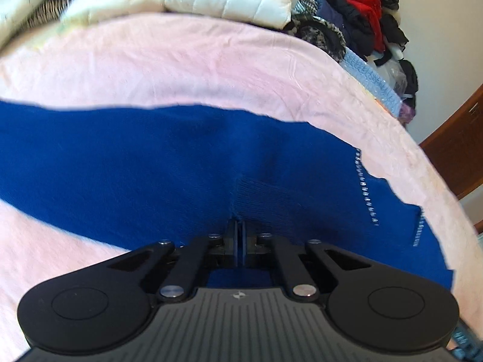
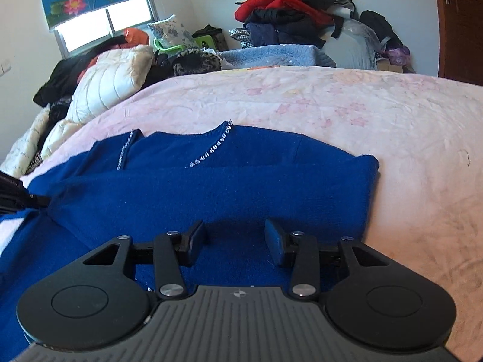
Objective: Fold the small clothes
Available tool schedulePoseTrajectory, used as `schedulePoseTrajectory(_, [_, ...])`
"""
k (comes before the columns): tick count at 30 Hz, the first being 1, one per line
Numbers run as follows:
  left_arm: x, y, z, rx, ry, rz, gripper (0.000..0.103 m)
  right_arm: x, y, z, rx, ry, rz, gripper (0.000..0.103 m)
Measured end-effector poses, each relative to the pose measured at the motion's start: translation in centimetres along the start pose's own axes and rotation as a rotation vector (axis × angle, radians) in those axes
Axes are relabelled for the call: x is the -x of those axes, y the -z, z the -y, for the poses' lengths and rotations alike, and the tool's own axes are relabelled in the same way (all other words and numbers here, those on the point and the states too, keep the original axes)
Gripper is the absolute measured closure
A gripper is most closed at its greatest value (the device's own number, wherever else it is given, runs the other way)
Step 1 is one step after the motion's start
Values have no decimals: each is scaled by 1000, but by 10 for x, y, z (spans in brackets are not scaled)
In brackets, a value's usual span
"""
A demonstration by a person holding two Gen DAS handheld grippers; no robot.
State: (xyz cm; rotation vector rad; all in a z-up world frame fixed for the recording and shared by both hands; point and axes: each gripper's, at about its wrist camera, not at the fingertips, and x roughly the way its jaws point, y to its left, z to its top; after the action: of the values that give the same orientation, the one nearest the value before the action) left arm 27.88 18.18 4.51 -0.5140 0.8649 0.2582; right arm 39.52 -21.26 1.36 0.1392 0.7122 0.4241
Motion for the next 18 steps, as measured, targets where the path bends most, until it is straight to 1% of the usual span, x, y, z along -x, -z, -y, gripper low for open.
schedulePoseTrajectory(2, [0, 2, -2, -48, -79, 40, 103, 2, 6, 3, -1, -15, 32, 55])
schedulePoseTrajectory(3, [-2, 3, -5, -62, -92, 39, 103, 3, 10, 2, 11, -16, 53, 55])
schedulePoseTrajectory(5, [7, 7, -10, -78, -61, 56, 102, 4, 12, 1, 15, -12, 67, 55])
schedulePoseTrajectory(7, [31, 18, -17, -78, -9, 113, 98, 5, 11, 2, 8, -15, 68, 55])
schedulePoseTrajectory(9, [55, 26, -34, -49, 28, 182, 87, 6, 11, 5, -7, -25, 71, 55])
schedulePoseTrajectory(10, [67, 28, -53, 12, 39, 219, 65, 5, 11, 5, -16, -30, 73, 55])
schedulePoseTrajectory(11, [78, 28, -75, 103, 51, 258, 34, 5, 11, 7, -24, -35, 74, 55])
schedulePoseTrajectory(12, [87, 28, -101, 217, 56, 306, 19, 6, 11, 7, -30, -38, 76, 55])
schedulePoseTrajectory(13, [97, 28, -132, 362, 46, 370, 8, 6, 12, 8, -34, -41, 76, 55])
schedulePoseTrajectory(14, [104, 28, -160, 490, 31, 416, 8, 6, 12, 8, -37, -43, 76, 55])
schedulePoseTrajectory(16, [114, 23, -213, 686, 8, 441, 9, 6, 12, 8, -38, -44, 77, 55])
schedulePoseTrajectory(17, [118, 22, -232, 745, 2, 460, 10, 6, 12, 9, -39, -44, 77, 55])
schedulePoseTrajectory(18, [124, 21, -250, 795, -28, 477, 12, 6, 12, 9, -40, -45, 77, 55])
